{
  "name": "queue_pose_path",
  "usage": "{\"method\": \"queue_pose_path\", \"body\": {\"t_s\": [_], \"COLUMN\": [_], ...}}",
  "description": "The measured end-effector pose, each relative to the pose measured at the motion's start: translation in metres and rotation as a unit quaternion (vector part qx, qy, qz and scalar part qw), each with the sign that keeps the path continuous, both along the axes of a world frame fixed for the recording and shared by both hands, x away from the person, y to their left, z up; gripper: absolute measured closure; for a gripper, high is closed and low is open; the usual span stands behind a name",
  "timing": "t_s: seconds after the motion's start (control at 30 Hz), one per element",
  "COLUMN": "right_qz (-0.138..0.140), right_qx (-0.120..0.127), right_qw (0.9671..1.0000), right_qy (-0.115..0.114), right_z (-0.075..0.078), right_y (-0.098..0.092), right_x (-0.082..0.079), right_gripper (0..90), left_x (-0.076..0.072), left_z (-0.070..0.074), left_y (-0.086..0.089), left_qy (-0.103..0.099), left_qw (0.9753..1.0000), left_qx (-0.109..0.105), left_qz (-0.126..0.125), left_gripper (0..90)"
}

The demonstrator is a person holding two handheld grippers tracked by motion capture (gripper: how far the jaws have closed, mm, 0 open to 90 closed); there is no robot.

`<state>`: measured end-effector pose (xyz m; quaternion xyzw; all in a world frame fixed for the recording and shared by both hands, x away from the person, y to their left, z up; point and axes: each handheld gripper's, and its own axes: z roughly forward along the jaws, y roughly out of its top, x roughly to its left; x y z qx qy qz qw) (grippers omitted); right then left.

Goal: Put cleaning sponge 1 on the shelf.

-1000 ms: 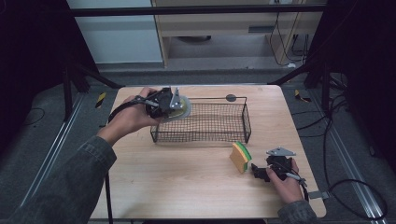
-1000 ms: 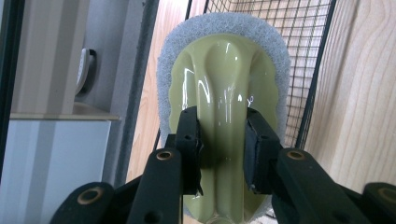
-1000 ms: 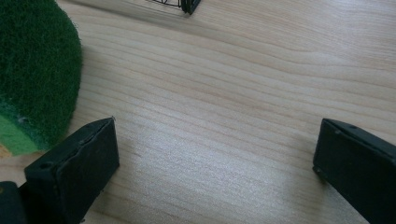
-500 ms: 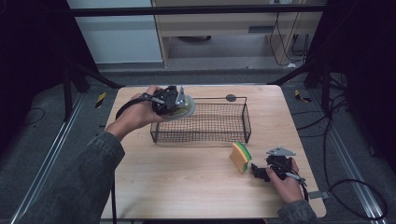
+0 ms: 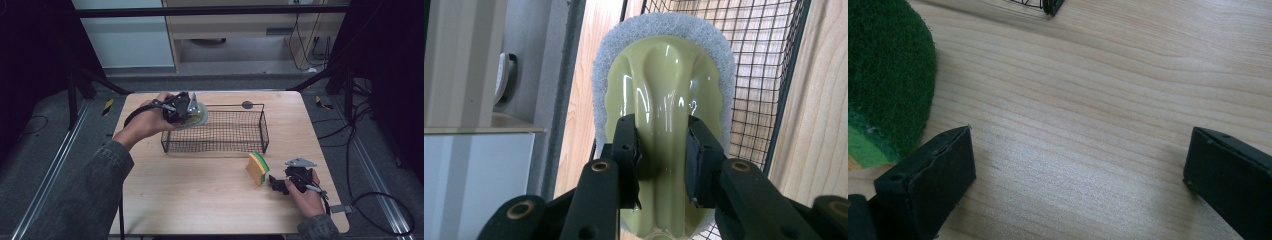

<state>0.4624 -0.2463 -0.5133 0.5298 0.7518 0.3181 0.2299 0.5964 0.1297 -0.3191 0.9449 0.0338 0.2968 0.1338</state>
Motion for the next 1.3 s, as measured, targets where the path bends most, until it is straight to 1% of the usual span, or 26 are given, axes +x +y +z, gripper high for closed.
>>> {"method": "queue_pose_path", "body": {"t_s": [0.5, 0.93, 1.03, 1.17, 1.3], "right_qz": [0.0, -0.001, -0.001, -0.001, 0.0], "right_qx": [0.001, 0.0, 0.001, 0.0, 0.0], "right_qw": [1.0, 1.0, 1.0, 1.0, 1.0], "right_qy": [0.0, -0.001, 0.0, 0.0, -0.001], "right_z": [0.0, 0.0, 0.0, 0.0, 0.0], "right_y": [0.0, 0.001, 0.001, 0.001, 0.001], "right_x": [0.0, 0.0, 0.0, 0.0, 0.0], "right_gripper": [0.4, 0.4, 0.4, 0.4, 0.4], "left_x": [0.001, 0.002, 0.003, 0.004, 0.005], "left_z": [-0.008, -0.018, -0.021, -0.026, -0.031], "left_y": [-0.001, -0.001, 0.0, 0.002, 0.004], "left_qy": [0.005, 0.015, 0.018, 0.029, 0.038], "left_qw": [0.9998, 0.9995, 0.9993, 0.9988, 0.9985], "left_qx": [0.019, 0.027, 0.031, 0.039, 0.041], "left_qz": [-0.005, -0.006, -0.005, -0.003, 0.0], "left_gripper": [70.6, 70.6, 70.6, 70.5, 70.5]}}
